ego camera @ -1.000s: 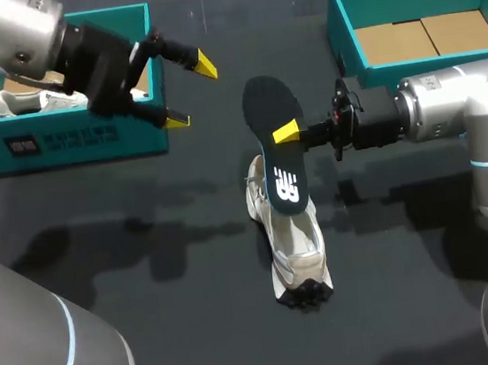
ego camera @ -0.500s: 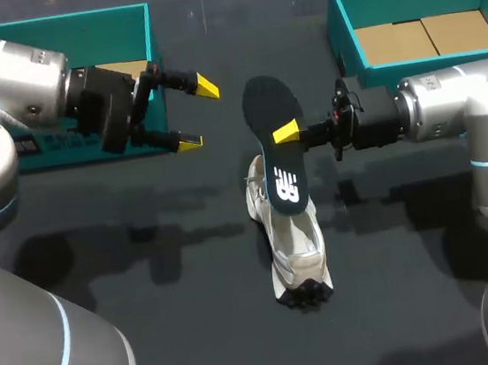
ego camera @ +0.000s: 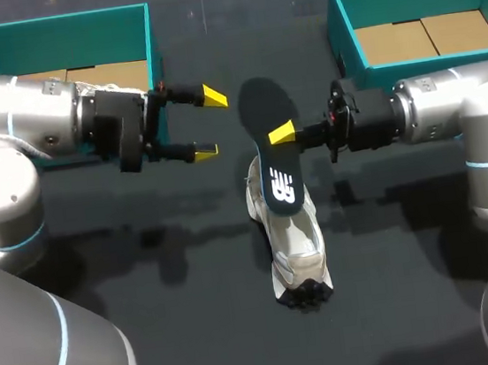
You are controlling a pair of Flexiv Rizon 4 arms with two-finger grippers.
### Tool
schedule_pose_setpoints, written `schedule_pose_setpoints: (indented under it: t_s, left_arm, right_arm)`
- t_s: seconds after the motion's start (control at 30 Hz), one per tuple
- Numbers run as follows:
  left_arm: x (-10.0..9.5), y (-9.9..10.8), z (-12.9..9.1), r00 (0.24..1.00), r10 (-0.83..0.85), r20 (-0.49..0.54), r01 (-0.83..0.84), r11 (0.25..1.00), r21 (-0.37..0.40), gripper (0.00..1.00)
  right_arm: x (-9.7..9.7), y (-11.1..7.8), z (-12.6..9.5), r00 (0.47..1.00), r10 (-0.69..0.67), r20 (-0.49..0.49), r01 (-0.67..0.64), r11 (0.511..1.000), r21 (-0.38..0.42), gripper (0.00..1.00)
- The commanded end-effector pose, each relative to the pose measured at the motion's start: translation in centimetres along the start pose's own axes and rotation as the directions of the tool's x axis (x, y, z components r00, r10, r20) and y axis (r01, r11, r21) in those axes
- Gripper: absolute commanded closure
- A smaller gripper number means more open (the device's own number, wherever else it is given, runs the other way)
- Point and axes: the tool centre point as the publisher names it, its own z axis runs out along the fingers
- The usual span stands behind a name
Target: Take the shoe out of the shoebox, open the shoe tongue, remove and reinsert the insole, then place the shoe into the shoebox
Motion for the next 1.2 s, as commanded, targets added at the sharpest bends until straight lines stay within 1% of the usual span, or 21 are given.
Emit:
schedule_pose_setpoints:
  t_s: [0.03,0.13,0.2,0.27,0.33,0.4,0.43,0.47,0.5,0.57,0.67,0.73,1.1,1.2]
  left_arm:
    - [0.5,-0.4,1.4,0.997,0.0,0.071,0.003,0.999,-0.039,0.0]
    - [0.6,-0.5,2.1,0.997,0.003,0.082,0.002,0.998,-0.067,0.0]
    - [0.6,-0.6,2.4,0.996,0.001,0.084,0.004,0.998,-0.066,0.0]
    - [0.6,-0.6,2.8,0.996,-0.001,0.092,0.009,0.997,-0.082,0.0]
    - [0.6,-0.5,3.2,0.995,-0.01,0.1,0.02,0.996,-0.092,0.14]
    - [0.7,-0.4,3.5,0.995,-0.004,0.098,0.014,0.994,-0.105,0.18]
    - [0.7,-0.4,3.6,0.995,-0.001,0.098,0.012,0.994,-0.108,0.22]
    - [0.7,-0.3,3.8,0.995,-0.002,0.099,0.012,0.994,-0.106,0.29]
    - [0.7,-0.2,4.0,0.995,-0.002,0.1,0.013,0.994,-0.106,0.4]
    - [0.6,-0.2,4.2,0.995,0.0,0.104,0.011,0.994,-0.105,0.47]
    - [0.6,-0.1,4.6,0.994,0.004,0.108,0.007,0.995,-0.103,0.49]
    - [0.6,-0.1,5.0,0.993,0.008,0.115,0.004,0.995,-0.101,0.53]
    - [0.5,0.1,6.2,0.991,0.021,0.13,-0.007,0.995,-0.104,0.58]
    - [0.4,0.1,6.3,0.991,0.024,0.132,-0.01,0.995,-0.102,0.62]
  right_arm:
    - [-0.5,0.1,1.0,1.0,0.002,-0.011,-0.002,1.0,-0.004,1.0]
    - [-0.4,-0.1,1.2,1.0,0.002,-0.011,-0.002,1.0,-0.015,1.0]
    - [-0.4,-0.2,1.3,1.0,-0.001,-0.012,0.001,1.0,-0.02,1.0]
    - [-0.4,-0.2,1.3,1.0,-0.003,-0.015,0.003,1.0,-0.025,1.0]
    - [-0.4,-0.3,1.4,1.0,-0.005,-0.017,0.005,1.0,-0.029,1.0]
    - [-0.3,-0.4,1.5,1.0,-0.008,-0.019,0.007,1.0,-0.031,1.0]
    - [-0.3,-0.4,1.5,1.0,-0.008,-0.019,0.007,1.0,-0.031,1.0]
    - [-0.3,-0.4,1.5,1.0,-0.008,-0.019,0.007,1.0,-0.031,1.0]
    - [-0.3,-0.4,1.5,1.0,-0.008,-0.019,0.007,1.0,-0.031,1.0]
    - [-0.3,-0.4,1.5,1.0,-0.008,-0.019,0.007,1.0,-0.031,1.0]
    - [-0.3,-0.4,1.5,1.0,-0.008,-0.019,0.007,1.0,-0.031,1.0]
    - [-0.3,-0.4,1.5,1.0,-0.008,-0.019,0.007,1.0,-0.031,1.0]
    - [-0.3,-0.4,1.5,1.0,-0.008,-0.019,0.007,1.0,-0.031,1.0]
    - [-0.3,-0.4,1.5,1.0,-0.008,-0.019,0.007,1.0,-0.031,1.0]
